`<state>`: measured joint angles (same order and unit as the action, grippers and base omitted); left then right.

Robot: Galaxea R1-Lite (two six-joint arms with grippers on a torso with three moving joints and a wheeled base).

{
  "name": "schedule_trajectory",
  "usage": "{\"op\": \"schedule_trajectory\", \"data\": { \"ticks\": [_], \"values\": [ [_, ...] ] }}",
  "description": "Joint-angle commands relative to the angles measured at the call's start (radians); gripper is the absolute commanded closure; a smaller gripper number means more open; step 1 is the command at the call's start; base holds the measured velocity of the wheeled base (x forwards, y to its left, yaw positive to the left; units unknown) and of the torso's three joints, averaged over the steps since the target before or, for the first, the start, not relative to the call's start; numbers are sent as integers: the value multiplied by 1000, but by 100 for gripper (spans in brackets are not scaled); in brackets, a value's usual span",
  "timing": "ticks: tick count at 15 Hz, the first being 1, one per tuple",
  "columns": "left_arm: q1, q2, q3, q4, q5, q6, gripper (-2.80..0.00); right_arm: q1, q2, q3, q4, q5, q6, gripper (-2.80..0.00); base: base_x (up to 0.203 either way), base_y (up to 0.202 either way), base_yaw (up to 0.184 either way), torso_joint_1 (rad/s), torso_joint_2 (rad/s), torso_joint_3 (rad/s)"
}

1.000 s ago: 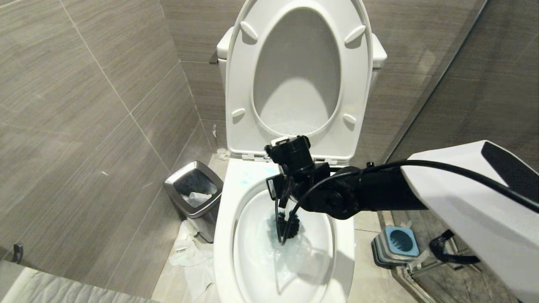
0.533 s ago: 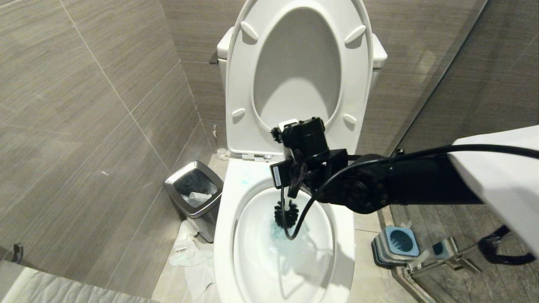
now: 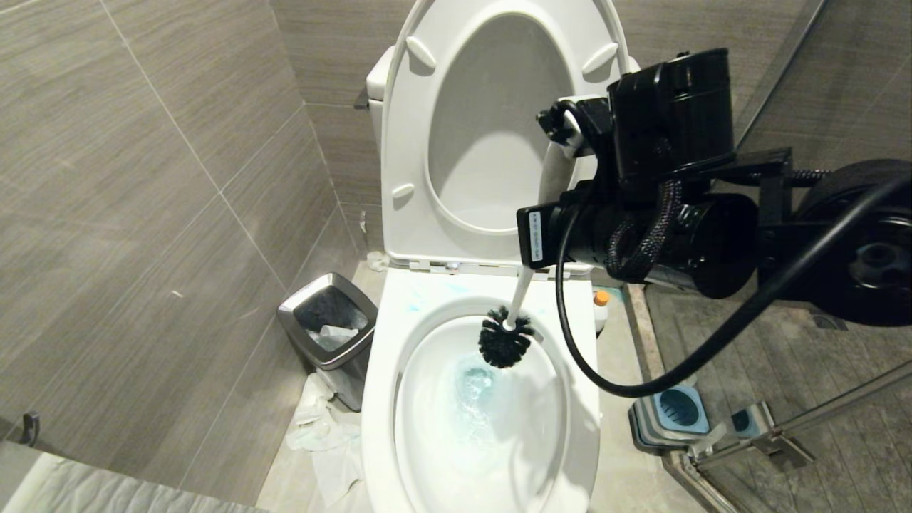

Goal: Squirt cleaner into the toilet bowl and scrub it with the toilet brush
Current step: Scrub the toilet bowl, then put the toilet brush back

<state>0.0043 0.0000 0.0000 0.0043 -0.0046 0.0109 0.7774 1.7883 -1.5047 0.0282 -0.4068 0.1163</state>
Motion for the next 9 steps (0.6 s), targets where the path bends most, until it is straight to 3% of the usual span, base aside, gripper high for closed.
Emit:
{"op": "schedule_trajectory", "data": {
  "ticks": [1,6,9],
  "values": [
    [0,2,2,0,0,0,0,8,-44,-1,15,-3,3,0,0,0,0,0,0,0],
    [0,2,2,0,0,0,0,5,-79,3,28,-34,8,0,0,0,0,0,0,0],
    [0,2,2,0,0,0,0,-48,-133,2,136,-76,8,0,0,0,0,0,0,0]
  ]
}}
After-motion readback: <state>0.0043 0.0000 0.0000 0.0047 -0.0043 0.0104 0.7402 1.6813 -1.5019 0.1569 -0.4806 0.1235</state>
